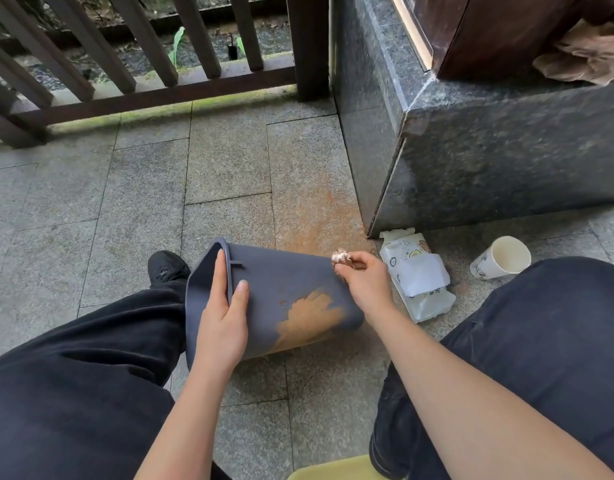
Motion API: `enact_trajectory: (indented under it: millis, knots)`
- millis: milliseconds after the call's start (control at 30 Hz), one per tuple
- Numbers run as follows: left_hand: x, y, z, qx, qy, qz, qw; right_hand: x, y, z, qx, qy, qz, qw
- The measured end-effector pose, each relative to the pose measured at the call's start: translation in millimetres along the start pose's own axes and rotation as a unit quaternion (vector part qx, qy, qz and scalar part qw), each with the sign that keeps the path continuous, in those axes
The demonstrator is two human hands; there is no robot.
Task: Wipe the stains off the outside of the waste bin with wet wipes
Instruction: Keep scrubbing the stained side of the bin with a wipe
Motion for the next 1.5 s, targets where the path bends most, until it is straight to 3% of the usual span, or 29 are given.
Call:
enact_trajectory:
  millis: [200,400,600,700,800,933,1133,1333,1500]
  knots:
    - [-2.0,-5.6,3.9,0.004,-0.023,-0.020,1.000,-7.0,-18.2,3.3,-0.076,0.026,-0.017,0.997]
    - [0.3,-8.4,5.0,0.004,-0.022,-0.017,1.000,-26.1,-45.1,-28.5,-0.098,0.152,-0.069,0.981]
    - [2.6,-4.5,2.2,-0.005,-0.012,0.006,1.000,-52.7,-63.4,-48.9,-0.125,0.278,-0.162,0.939]
    - [3.5,-4.0,3.1,-0.006,-0.011,0.010,1.000,-64.1,-63.9,-49.9,-0.159,0.301,-0.229,0.912]
    - [5.3,-5.6,5.7,-0.006,-0.006,0.008,1.000,-58.1,-50.1,-44.4,-0.170,0.259,-0.252,0.917]
    - [5.6,-6.6,4.3,-0.013,-0.010,-0.001,1.000,-21.4,-3.7,-26.1,-0.074,0.103,-0.104,0.986]
    - [2.7,-2.9,3.8,-0.016,-0.006,0.013,1.000,3.0,14.1,28.4,-0.136,-0.072,0.001,0.988]
    - [-1.3,-5.5,4.9,0.001,-0.006,0.013,1.000,5.8,9.9,39.0,-0.187,-0.062,0.033,0.980]
    - [-3.3,-9.7,5.5,0.009,-0.016,0.012,1.000,0.7,-6.1,16.4,-0.167,0.006,0.014,0.986]
Point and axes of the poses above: each hand's wrist, its own x-axis towards the middle knuckle, its own y-axis out of the back of the hand, z = x × y, the point moved 6 cm from there along x, towards the middle knuckle
